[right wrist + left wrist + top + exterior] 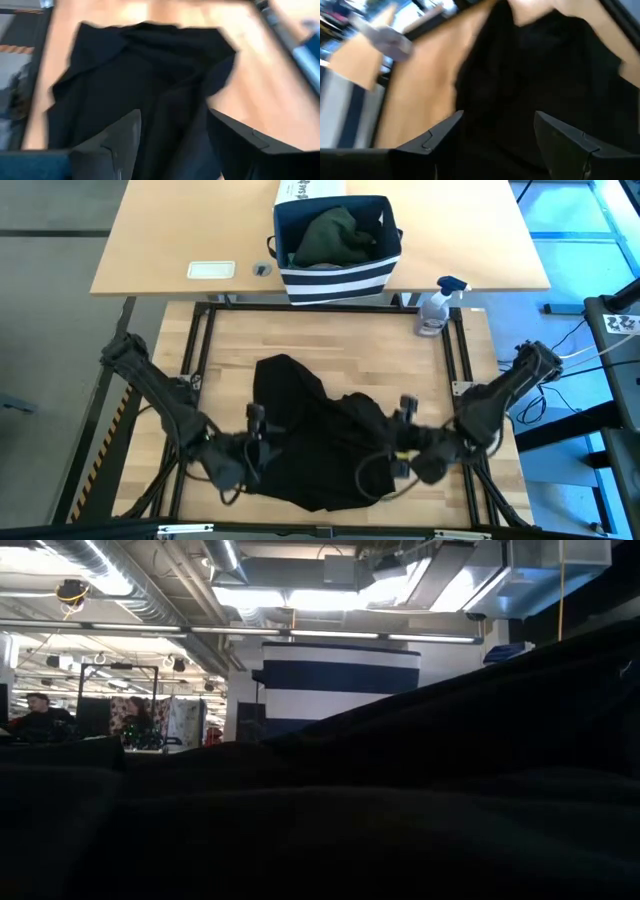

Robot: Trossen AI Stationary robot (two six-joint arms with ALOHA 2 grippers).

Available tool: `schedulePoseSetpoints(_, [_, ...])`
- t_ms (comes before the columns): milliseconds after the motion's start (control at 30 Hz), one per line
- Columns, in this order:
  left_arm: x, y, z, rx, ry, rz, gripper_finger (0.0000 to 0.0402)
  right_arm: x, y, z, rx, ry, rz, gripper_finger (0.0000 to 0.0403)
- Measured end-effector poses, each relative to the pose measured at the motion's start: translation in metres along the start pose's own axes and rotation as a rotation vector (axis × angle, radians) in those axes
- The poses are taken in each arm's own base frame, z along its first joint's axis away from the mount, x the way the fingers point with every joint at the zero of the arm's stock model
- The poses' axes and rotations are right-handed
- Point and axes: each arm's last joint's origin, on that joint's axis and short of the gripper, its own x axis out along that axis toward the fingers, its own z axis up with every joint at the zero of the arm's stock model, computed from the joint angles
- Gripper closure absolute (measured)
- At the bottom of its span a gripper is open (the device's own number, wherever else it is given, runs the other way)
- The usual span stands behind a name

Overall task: Fold Laundry from Bin
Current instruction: Fold the black shirt

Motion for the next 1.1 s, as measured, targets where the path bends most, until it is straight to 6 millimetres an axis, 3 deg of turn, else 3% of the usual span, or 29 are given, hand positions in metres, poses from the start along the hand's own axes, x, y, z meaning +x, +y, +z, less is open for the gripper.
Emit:
schedulePoseSetpoints(233, [0.025, -0.048, -0.013, -0.045, 0.124, -0.159, 0.0168, 0.014, 0.028, -0.035, 0.084, -0.022, 0.168, 0.0180])
schedulePoseSetpoints(367, [0.038, -0.063, -0.021, -0.072, 0.182, -0.170, 0.0168, 0.021, 0.027, -0.045, 0.096, 0.008, 0.136, 0.0180])
schedulePoseSetpoints(567, [0.052, -0.061, -0.023, -0.114, 0.213, -0.133, 0.0168, 0.038, 0.010, -0.057, 0.159, 0.092, 0.030, 0.0180])
schedulePoseSetpoints(667, [0.057, -0.060, -0.023, -0.125, 0.235, -0.151, 0.0168, 0.046, 0.005, -0.061, 0.175, 0.156, 0.064, 0.0180])
schedulePoseSetpoints(1100, [0.062, -0.066, -0.025, -0.155, 0.276, -0.228, 0.0168, 0.074, 0.021, -0.081, -0.011, 0.293, 0.100, 0.0180])
